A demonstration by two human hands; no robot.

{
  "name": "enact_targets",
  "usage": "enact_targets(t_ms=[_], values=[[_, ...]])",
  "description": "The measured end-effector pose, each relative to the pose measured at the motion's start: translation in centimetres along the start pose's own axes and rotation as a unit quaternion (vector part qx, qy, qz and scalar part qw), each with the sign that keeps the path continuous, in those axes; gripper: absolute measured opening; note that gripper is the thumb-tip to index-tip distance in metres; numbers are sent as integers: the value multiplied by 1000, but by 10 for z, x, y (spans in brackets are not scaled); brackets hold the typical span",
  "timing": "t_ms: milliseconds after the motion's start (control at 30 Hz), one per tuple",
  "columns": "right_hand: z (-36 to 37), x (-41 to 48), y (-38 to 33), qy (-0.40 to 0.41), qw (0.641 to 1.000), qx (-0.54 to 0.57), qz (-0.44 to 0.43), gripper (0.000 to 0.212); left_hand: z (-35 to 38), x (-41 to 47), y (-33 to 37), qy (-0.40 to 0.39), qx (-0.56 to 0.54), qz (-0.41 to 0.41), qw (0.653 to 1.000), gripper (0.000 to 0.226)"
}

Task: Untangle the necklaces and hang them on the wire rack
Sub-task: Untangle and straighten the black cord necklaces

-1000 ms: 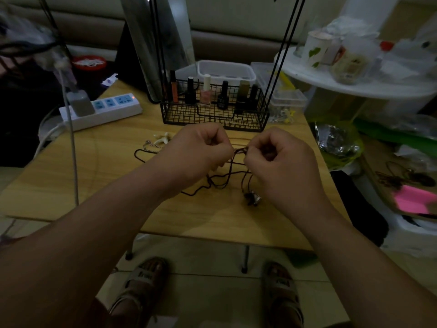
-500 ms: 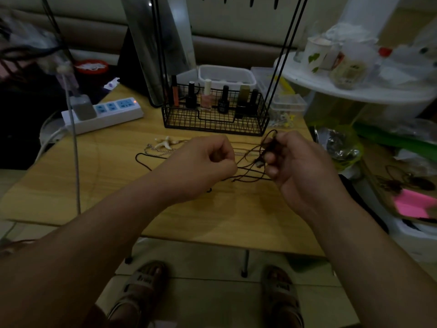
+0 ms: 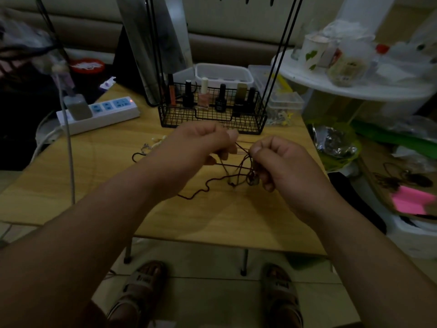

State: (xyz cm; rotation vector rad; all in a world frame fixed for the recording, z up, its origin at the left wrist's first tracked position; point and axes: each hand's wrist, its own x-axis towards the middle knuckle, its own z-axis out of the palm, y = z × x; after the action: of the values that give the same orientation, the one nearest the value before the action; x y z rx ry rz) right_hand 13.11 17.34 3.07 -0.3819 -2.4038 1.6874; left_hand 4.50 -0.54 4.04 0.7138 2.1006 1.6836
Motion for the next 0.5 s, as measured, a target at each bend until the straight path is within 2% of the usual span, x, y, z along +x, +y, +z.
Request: enact_targets(t_ms=[100, 200, 400, 467, 500], values=[[-5, 3, 4, -4, 999, -31, -7, 18, -4, -1, 6, -35, -203, -59, 977, 38], [-10, 4, 7, 7, 999, -35, 1, 25, -16, -1, 9, -23, -359, -60, 931, 41], [-24, 5, 10, 50, 997, -52, 35, 35, -39, 5, 2, 37, -458, -57, 886, 46], [-27, 5, 10, 63, 996, -50, 44, 37, -42, 6, 1, 31, -481, -62, 874, 40], [-28, 5, 10, 65, 996, -48, 47, 37, -44, 6, 0, 28, -474, -64, 878, 35]])
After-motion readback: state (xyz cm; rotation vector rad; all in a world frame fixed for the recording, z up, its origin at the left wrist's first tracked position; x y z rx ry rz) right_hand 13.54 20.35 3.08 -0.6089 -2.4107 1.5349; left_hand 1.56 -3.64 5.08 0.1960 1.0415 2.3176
